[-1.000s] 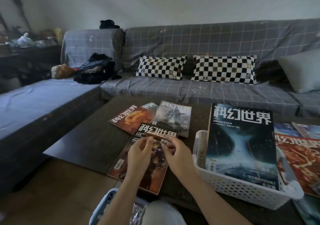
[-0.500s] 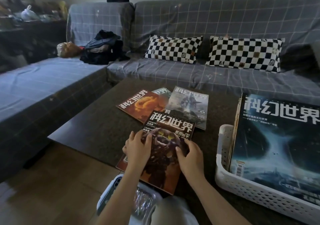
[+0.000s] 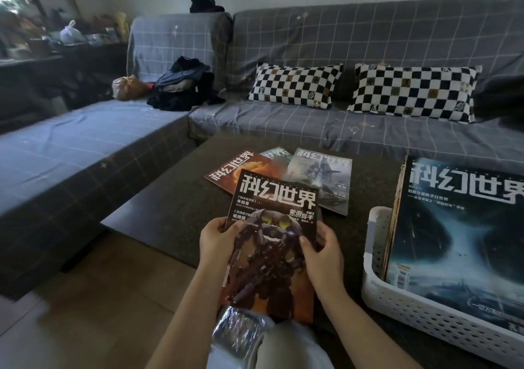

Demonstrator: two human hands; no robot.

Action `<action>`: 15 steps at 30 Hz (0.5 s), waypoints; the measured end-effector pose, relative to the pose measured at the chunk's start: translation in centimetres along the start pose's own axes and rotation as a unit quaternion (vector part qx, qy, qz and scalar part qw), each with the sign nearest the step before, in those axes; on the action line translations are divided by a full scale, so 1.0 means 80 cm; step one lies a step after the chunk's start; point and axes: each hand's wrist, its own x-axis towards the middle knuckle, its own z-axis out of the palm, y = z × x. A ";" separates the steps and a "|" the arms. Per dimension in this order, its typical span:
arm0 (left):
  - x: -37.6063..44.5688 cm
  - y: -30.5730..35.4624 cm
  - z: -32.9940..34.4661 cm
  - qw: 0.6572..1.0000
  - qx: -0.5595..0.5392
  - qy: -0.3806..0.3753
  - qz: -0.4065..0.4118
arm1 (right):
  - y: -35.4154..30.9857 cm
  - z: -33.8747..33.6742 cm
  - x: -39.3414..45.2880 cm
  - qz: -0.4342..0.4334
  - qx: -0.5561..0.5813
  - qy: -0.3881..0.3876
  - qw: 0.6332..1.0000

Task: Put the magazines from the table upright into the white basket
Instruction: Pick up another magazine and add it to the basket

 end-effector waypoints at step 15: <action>-0.102 0.105 -0.030 0.971 -0.211 -0.101 0.043 | -0.108 -0.103 -0.039 -0.108 0.065 0.036 0.991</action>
